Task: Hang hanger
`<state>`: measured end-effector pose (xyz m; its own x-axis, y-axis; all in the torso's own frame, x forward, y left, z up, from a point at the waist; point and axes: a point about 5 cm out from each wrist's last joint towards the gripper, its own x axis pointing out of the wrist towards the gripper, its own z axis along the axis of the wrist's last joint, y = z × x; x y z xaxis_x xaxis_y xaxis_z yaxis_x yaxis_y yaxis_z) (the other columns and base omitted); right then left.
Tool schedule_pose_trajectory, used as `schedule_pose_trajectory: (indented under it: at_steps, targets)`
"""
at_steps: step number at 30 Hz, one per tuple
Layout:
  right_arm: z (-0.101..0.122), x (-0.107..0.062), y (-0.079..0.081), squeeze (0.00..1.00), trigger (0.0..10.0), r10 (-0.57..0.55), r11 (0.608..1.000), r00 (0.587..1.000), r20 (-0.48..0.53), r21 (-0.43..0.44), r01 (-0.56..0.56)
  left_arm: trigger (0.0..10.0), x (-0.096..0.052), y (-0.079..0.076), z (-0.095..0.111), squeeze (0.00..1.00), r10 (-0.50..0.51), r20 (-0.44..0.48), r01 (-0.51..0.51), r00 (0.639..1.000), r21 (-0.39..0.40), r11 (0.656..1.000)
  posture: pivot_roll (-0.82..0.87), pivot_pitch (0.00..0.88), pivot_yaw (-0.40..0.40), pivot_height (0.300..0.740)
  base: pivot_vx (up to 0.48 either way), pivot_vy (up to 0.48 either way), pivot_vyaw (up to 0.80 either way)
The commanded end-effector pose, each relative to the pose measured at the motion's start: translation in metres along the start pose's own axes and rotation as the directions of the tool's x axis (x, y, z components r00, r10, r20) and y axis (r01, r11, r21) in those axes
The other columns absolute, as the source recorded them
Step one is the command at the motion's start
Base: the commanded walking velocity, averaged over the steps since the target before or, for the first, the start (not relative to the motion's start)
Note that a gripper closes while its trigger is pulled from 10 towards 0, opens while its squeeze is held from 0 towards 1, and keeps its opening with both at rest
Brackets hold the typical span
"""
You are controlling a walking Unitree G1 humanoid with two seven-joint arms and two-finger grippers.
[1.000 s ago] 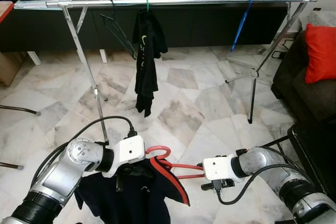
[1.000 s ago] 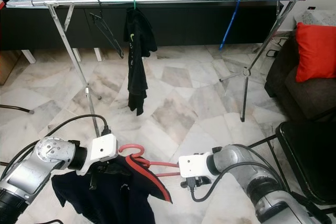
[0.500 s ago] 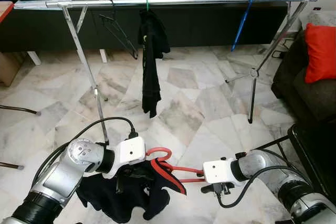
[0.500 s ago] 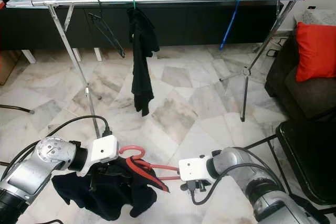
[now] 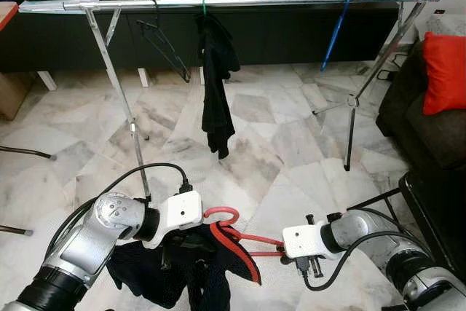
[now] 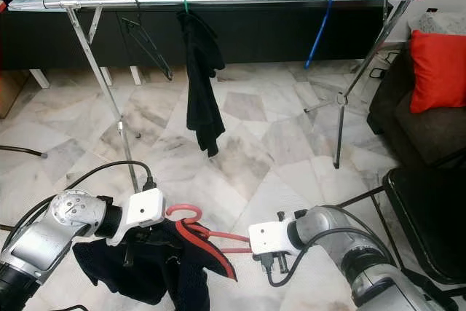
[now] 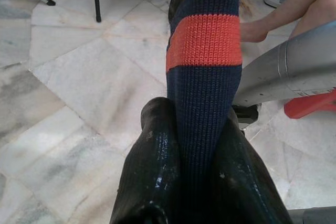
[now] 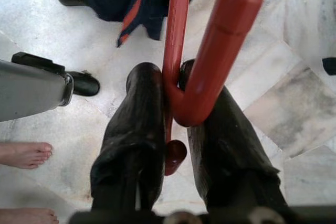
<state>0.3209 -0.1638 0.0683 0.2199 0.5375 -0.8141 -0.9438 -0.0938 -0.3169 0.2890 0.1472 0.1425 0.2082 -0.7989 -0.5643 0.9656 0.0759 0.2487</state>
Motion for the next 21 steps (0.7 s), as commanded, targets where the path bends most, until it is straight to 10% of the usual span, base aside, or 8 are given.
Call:
schedule_pose_trajectory:
  at_steps: [1,21]
  targets:
    - [-0.005,0.003,0.006,0.0,0.0,0.022,1.0,1.0,-0.019,0.014,-0.022,10.0,-0.001,0.003,0.012,0.0,0.008,0.028,-0.009,1.0,0.043,0.999,0.0,0.185,-0.051,0.74,0.0,0.0,0.0]
    - [0.008,0.009,-0.004,0.0,0.0,-0.134,0.977,0.983,0.125,0.182,0.11,10.0,-0.004,0.011,0.02,0.0,0.08,0.045,-0.083,0.996,0.075,0.994,0.01,0.192,-0.05,0.74,0.0,0.0,0.0]
